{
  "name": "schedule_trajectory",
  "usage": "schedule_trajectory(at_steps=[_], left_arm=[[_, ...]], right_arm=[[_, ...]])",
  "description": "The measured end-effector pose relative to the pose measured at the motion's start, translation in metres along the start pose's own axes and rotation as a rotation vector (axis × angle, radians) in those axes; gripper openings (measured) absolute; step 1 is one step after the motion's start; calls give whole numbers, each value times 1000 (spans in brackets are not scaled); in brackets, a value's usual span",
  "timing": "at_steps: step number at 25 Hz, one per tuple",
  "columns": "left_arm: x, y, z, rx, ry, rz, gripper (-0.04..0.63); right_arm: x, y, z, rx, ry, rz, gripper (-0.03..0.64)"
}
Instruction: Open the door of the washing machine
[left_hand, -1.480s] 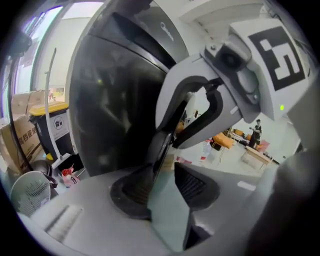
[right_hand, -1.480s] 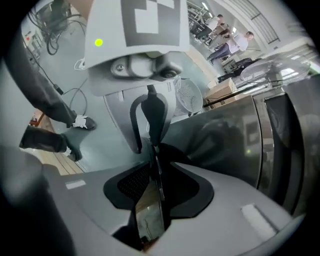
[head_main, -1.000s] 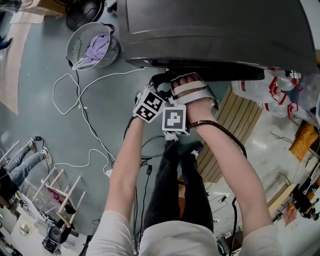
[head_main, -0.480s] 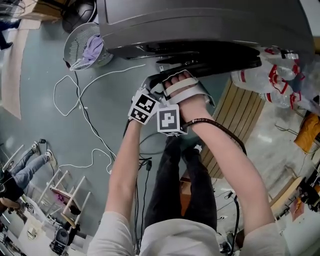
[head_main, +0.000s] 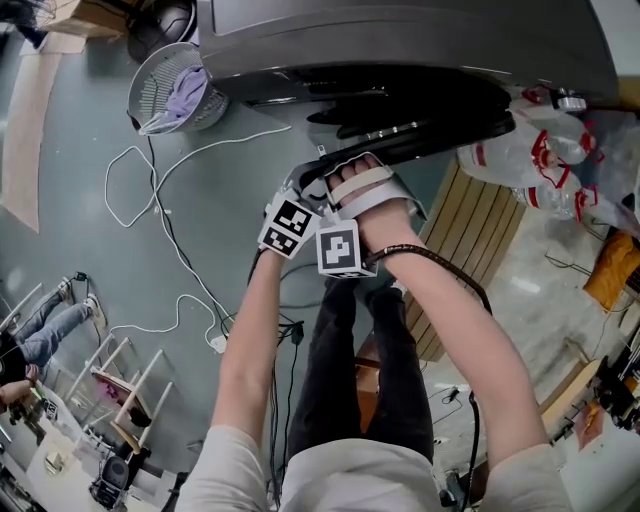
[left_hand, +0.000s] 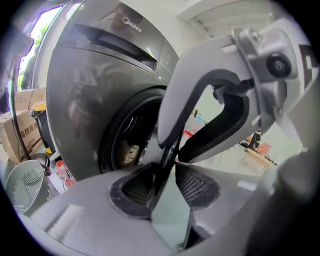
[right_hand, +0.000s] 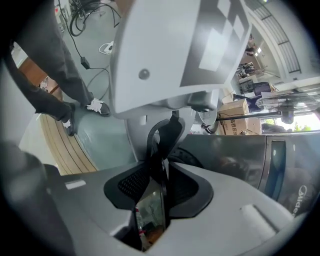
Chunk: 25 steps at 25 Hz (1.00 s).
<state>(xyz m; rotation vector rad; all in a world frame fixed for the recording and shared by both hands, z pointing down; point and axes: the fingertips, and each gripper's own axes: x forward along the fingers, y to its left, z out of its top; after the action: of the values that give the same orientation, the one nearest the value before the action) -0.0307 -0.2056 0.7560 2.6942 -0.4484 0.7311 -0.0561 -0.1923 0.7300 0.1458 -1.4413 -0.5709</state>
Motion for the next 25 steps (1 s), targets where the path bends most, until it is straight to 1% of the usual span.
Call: schedule_trajectory(at_steps=[4, 10, 15, 21, 25], left_arm=[[-2, -11, -4, -2, 7, 4, 196], [-4, -28, -10, -5, 24, 13, 193], [-5, -41, -15, -8, 35, 11, 193], [-8, -56, -19, -4, 46, 12, 192], [-8, -67, -25, -10, 56, 8, 192]], right_arm=[[-8, 11, -1, -39, -1, 17, 114], [-14, 26, 3, -49, -19, -2, 114], [-21, 41, 2, -87, -21, 9, 114], [-27, 54, 6, -89, -33, -6, 115], [-31, 66, 6, -115, -33, 11, 115]])
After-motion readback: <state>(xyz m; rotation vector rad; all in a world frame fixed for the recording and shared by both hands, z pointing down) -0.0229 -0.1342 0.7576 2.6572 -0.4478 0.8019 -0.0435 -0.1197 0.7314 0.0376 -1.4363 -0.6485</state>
